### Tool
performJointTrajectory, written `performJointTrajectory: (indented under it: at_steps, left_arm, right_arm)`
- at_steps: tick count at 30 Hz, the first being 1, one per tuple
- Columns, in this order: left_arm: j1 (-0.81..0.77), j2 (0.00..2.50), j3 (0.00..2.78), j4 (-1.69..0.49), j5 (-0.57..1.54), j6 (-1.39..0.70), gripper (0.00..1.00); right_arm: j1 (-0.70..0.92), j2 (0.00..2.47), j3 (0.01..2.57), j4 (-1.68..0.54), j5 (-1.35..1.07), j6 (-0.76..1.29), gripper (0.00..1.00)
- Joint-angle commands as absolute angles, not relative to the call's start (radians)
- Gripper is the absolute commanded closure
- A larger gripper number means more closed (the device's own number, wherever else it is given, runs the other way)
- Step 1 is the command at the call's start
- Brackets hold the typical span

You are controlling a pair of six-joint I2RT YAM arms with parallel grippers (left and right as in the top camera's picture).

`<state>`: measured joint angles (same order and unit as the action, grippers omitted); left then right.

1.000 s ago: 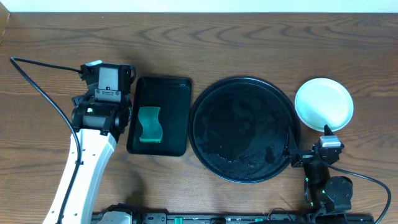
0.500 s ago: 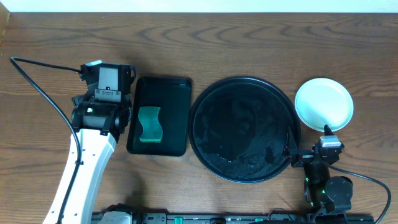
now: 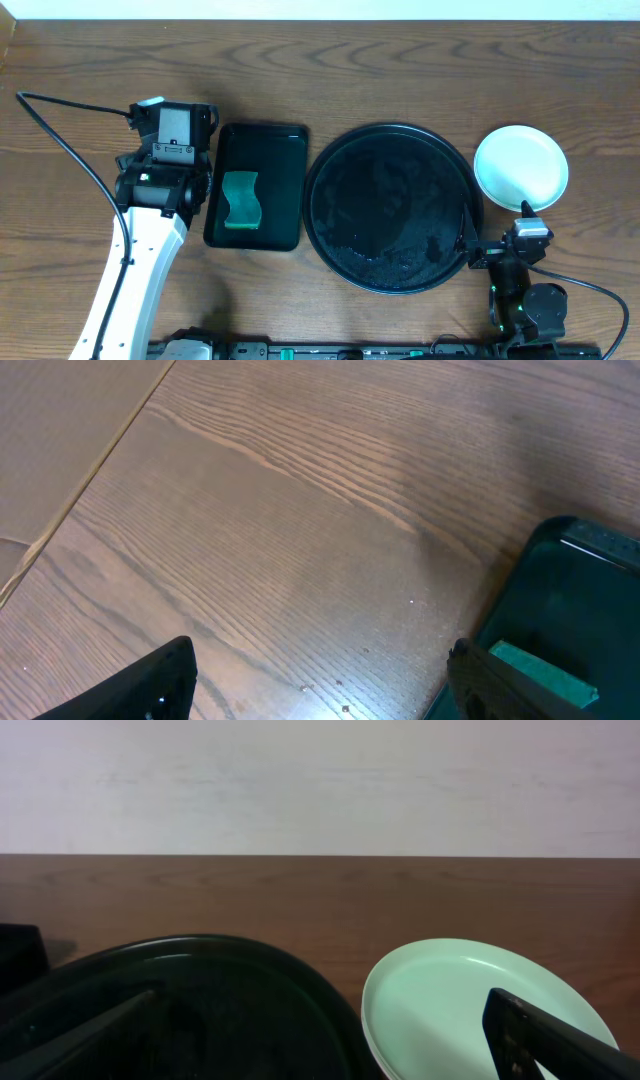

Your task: Clean dirty plates on tray and stack at the side

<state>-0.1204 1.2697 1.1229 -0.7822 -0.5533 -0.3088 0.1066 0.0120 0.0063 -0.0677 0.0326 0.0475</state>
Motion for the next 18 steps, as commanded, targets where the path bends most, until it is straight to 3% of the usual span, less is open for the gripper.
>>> performJointTrajectory:
  at_steps: [1, 18]
  left_arm:
    - [-0.118, 1.267, 1.142, -0.784, -0.572, -0.300, 0.20]
    - [-0.118, 1.217, 1.133, -0.784, -0.572, -0.300, 0.20]
  right_arm:
    - [0.097, 0.006, 0.005, -0.073, 0.021, 0.036, 0.01]
    - [0.097, 0.006, 0.005, -0.073, 0.021, 0.036, 0.01]
